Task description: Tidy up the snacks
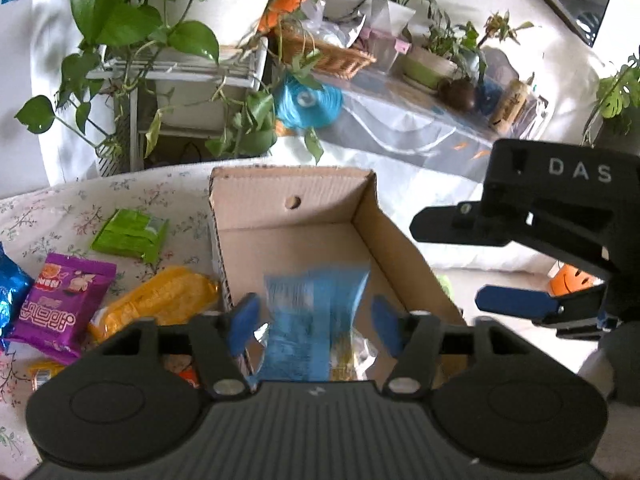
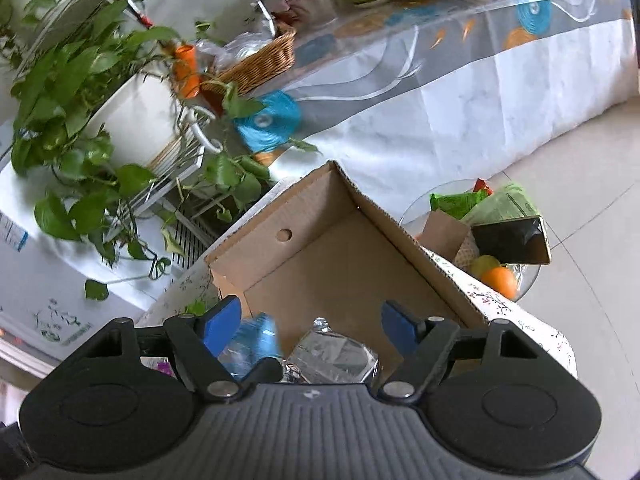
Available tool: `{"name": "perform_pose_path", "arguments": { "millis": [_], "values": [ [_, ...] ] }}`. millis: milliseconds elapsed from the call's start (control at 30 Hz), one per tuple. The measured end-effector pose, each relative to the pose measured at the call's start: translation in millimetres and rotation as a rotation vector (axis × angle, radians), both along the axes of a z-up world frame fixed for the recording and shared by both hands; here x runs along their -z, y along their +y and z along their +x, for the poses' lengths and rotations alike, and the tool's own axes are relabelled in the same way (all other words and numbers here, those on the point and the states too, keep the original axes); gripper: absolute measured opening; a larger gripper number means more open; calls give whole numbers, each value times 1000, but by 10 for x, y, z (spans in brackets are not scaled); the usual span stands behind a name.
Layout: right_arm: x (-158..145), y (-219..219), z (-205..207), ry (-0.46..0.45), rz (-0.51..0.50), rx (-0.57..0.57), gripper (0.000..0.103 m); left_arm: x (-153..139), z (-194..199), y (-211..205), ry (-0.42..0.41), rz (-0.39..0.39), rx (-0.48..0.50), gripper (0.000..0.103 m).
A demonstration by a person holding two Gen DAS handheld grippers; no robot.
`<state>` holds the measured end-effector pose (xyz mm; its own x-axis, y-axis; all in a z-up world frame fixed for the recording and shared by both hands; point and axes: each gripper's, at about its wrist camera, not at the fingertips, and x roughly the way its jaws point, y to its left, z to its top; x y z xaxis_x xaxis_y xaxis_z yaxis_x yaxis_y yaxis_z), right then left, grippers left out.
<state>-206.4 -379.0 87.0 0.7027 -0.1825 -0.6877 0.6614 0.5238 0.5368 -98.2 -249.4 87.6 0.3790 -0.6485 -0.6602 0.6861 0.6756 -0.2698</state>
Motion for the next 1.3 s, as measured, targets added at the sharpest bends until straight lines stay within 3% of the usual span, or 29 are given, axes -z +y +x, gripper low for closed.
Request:
{"name": "perform_pose_path", "arguments": {
  "millis": [67,267,533,600,767,1000,1133,1300],
  "values": [
    [-11,16,9,0,-5,-4,88,-22,28,35,-19,-6,-20,84],
    [-14,39,46,-5,-2,-22,89,-31,277,254,-69,9,-94,84],
    [-40,84,78,-22,-6,-43,90,161,746,477,-127,124,-255,85],
    [-50,95,89,-23,-12,-46,90,246,843,447,-144,174,-276,85],
    [-47,114,111,-22,-12,-59,91,445,1032,331,-126,214,-295,85],
    [-58,122,132,-29,-23,-70,91,754,1125,116,-123,282,-248,85],
    [-58,133,151,-29,-27,-76,91,799,1035,218,-104,254,-203,86],
    [-69,168,175,-28,-39,-88,91,794,768,418,-148,263,-114,89]
  ]
}}
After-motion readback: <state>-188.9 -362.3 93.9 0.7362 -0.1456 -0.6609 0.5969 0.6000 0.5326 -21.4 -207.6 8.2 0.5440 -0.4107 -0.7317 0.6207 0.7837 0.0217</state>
